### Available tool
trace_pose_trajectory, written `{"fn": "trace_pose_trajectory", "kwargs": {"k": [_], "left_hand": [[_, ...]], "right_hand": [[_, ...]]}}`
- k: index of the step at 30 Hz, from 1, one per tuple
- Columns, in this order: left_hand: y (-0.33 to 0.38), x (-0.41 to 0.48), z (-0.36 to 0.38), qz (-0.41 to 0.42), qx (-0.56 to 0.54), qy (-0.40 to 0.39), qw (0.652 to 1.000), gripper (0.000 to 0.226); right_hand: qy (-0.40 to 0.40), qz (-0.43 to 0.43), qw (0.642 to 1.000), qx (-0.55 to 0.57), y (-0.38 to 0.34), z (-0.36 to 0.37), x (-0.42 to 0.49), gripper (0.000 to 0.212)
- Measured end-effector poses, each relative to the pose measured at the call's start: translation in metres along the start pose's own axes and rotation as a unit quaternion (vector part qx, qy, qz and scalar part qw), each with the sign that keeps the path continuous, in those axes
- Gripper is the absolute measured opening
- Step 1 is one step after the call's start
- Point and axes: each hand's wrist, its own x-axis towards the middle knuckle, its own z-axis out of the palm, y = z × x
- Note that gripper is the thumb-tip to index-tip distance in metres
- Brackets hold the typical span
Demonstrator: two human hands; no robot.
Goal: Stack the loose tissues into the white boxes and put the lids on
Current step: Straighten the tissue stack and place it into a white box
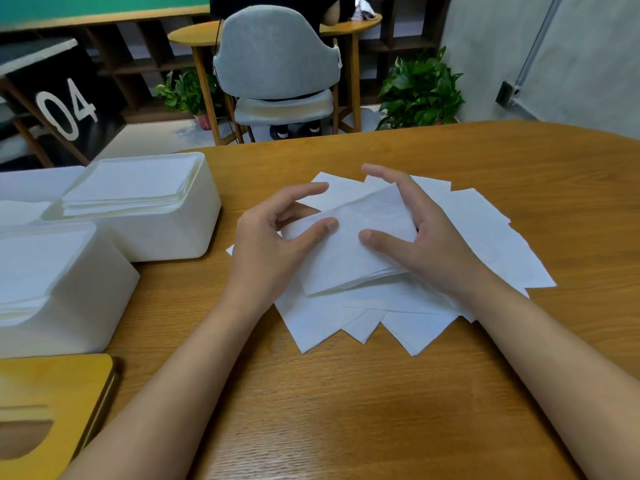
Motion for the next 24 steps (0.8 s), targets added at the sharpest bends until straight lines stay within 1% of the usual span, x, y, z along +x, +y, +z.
{"fn": "trace_pose_trajectory", "kwargs": {"k": [4,7,10,13,14,16,18,21,24], "left_hand": [[0.0005,-0.0004,0.0003,0.009,0.015,-0.008,1.0,0.043],[0.0011,0.0001,0.0002,0.006,0.018,-0.009,1.0,0.043],[-0.0002,0.0,0.0006,0.011,0.021,-0.005,1.0,0.043],[-0.0029,0.0,0.0031,0.006,0.041,0.011,0.999,0.045],[-0.0029,0.0007,0.0031,-0.013,0.037,0.014,0.999,0.046],[-0.0004,0.0019,0.0032,-0.068,-0.015,0.001,0.998,0.045],[0.0022,0.0011,0.0034,-0.099,-0.067,-0.013,0.993,0.045],[0.0047,-0.0003,0.0042,-0.089,-0.084,0.003,0.992,0.048],[-0.0003,0.0004,0.0044,-0.079,-0.076,0.023,0.994,0.052]], "right_hand": [[-0.017,-0.005,1.0,-0.023,-0.0001,0.0,-0.001,0.076],[-0.019,-0.013,0.999,-0.026,-0.0009,0.0006,-0.0013,0.077],[-0.01,-0.026,0.999,-0.017,0.0004,0.0002,-0.0003,0.069],[0.003,-0.042,0.999,0.021,0.0004,-0.0003,-0.0009,0.054],[0.012,-0.043,0.998,0.038,0.0002,-0.001,-0.0009,0.049],[0.032,-0.037,0.996,0.072,0.0009,-0.0038,0.0001,0.039],[0.049,-0.038,0.996,0.061,0.0021,-0.0065,0.0017,0.03],[0.03,-0.02,0.999,0.033,0.0026,-0.0069,0.001,0.027],[0.02,0.013,0.999,0.039,0.0032,-0.0047,-0.0001,0.026]]}}
